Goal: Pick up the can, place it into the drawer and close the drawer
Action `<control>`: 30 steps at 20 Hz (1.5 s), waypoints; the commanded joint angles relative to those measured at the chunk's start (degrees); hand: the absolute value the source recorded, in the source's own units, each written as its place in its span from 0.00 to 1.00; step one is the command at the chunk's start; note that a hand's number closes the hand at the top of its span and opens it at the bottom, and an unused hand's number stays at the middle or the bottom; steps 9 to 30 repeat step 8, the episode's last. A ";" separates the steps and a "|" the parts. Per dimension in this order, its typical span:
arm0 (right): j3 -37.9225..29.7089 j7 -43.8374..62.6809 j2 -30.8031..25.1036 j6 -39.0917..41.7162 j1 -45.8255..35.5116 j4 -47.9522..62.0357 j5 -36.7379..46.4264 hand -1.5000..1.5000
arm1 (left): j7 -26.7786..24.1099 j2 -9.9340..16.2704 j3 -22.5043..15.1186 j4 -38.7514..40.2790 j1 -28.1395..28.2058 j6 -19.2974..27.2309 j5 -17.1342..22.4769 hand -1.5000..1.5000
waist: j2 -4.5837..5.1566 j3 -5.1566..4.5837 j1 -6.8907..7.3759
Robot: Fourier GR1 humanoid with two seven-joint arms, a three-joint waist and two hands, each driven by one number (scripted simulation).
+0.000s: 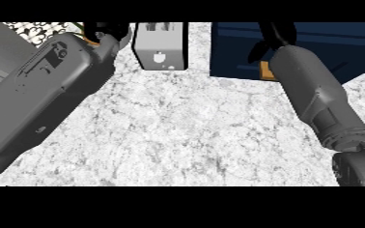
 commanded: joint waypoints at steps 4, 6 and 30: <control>-14.35 -4.74 3.97 5.59 -4.49 -2.08 -15.64 0.00 | 0.74 0.44 -0.58 -2.28 1.64 0.42 -0.47 0.00 | -1.05 -0.36 1.14; -15.13 -6.80 1.59 7.52 -4.44 -1.87 -16.31 0.00 | 0.47 1.08 -0.19 -3.21 2.77 -0.12 -0.51 0.00 | -0.72 -0.49 1.14; -15.75 -7.54 0.62 8.80 -4.70 -1.59 -16.83 0.00 | 1.70 3.08 0.67 -3.64 1.84 -0.60 -0.54 0.00 | -0.81 -0.52 0.95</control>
